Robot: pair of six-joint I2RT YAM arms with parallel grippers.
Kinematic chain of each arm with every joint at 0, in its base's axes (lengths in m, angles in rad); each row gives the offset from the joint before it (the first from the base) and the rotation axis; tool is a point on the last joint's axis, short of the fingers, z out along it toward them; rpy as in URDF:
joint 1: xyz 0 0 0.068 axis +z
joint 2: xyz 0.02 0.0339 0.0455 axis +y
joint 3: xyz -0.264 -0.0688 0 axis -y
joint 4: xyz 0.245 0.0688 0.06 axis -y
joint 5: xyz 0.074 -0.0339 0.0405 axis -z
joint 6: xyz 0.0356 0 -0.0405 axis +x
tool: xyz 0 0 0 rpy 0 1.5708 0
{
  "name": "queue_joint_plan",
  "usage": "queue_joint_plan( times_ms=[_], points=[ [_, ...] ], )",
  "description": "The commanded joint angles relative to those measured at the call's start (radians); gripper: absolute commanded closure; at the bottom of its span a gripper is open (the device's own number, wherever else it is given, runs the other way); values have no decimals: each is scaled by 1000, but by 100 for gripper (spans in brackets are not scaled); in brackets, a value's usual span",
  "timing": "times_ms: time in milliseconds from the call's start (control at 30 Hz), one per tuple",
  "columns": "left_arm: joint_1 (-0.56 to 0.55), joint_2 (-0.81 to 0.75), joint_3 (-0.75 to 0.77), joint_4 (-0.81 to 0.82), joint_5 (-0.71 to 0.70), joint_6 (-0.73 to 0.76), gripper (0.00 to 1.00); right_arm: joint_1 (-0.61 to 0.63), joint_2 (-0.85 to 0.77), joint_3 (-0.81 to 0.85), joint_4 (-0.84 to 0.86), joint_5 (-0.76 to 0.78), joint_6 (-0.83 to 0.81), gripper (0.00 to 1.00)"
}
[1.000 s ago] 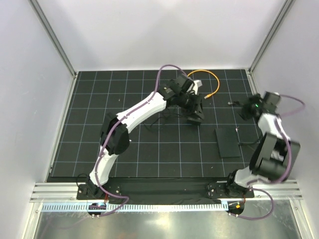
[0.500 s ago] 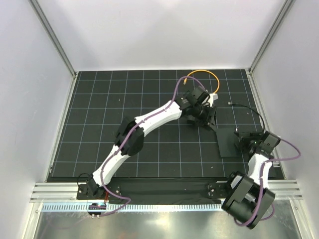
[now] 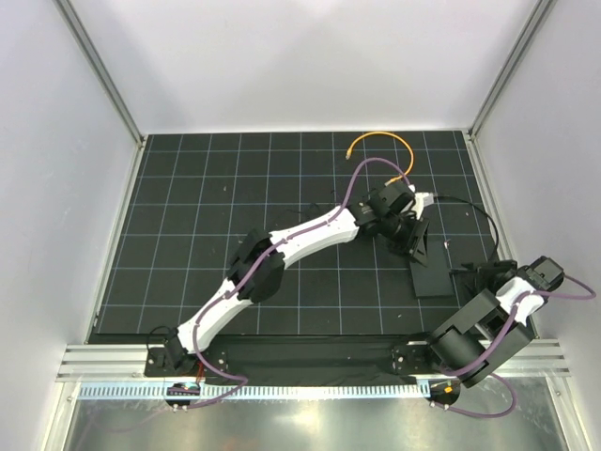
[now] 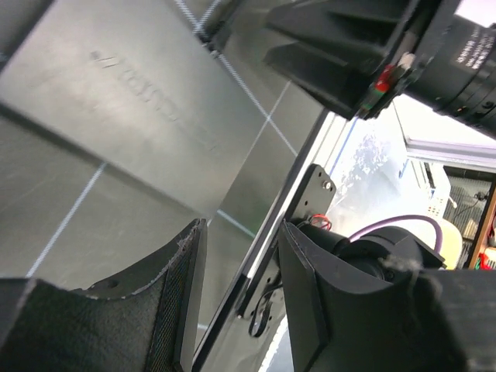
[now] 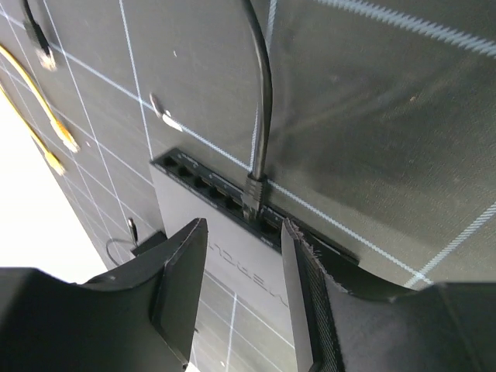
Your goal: Pull the plug from the switch port
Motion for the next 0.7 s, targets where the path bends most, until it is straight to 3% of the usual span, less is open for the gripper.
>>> queue_joint_plan(
  times_ms=[0,667],
  points=[
    [-20,31,60,75,0,-18,54,-5,-5,25,-29,-56,-60,50],
    [-25,140,105,188,-65,-114,58,-7,57,-46,99,-105,-78,54]
  ],
)
